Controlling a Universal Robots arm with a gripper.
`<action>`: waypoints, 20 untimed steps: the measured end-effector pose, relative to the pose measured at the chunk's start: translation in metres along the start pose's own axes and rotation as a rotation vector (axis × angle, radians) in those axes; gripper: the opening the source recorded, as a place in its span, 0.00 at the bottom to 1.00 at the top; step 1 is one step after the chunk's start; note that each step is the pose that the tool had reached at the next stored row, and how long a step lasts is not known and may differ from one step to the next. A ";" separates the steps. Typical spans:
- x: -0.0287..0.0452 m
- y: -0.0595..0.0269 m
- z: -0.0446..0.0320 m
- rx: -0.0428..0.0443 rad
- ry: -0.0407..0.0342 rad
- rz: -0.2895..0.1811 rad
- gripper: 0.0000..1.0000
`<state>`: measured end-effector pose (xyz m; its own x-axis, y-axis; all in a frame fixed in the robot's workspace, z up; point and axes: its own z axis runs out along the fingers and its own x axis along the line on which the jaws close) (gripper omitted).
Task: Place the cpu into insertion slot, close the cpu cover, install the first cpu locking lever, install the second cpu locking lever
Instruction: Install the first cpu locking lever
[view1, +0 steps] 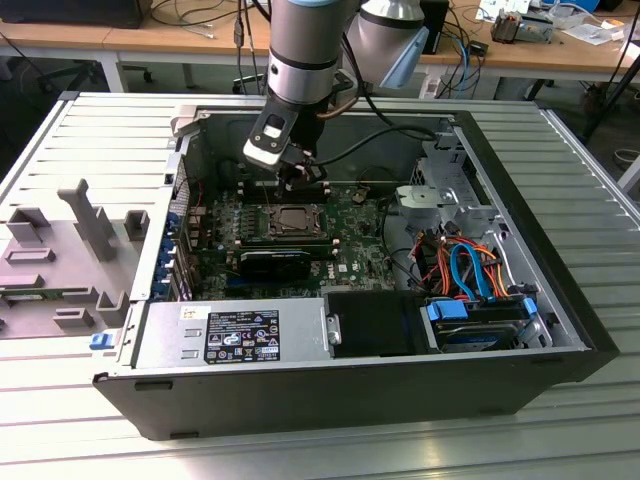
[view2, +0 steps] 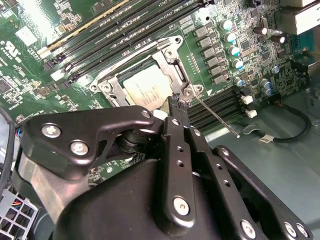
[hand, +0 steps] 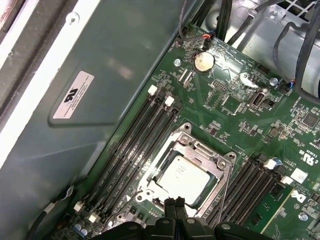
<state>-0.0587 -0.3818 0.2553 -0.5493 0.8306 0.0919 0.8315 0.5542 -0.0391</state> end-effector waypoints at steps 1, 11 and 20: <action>0.0000 0.0000 0.0000 0.0004 -0.0002 -0.005 0.11; 0.0000 0.0000 0.0000 0.0033 -0.0014 -0.036 0.11; 0.0000 0.0000 0.0000 0.0057 -0.0024 -0.061 0.11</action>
<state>-0.0587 -0.3818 0.2553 -0.5992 0.7953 0.0919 0.7959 0.6042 -0.0391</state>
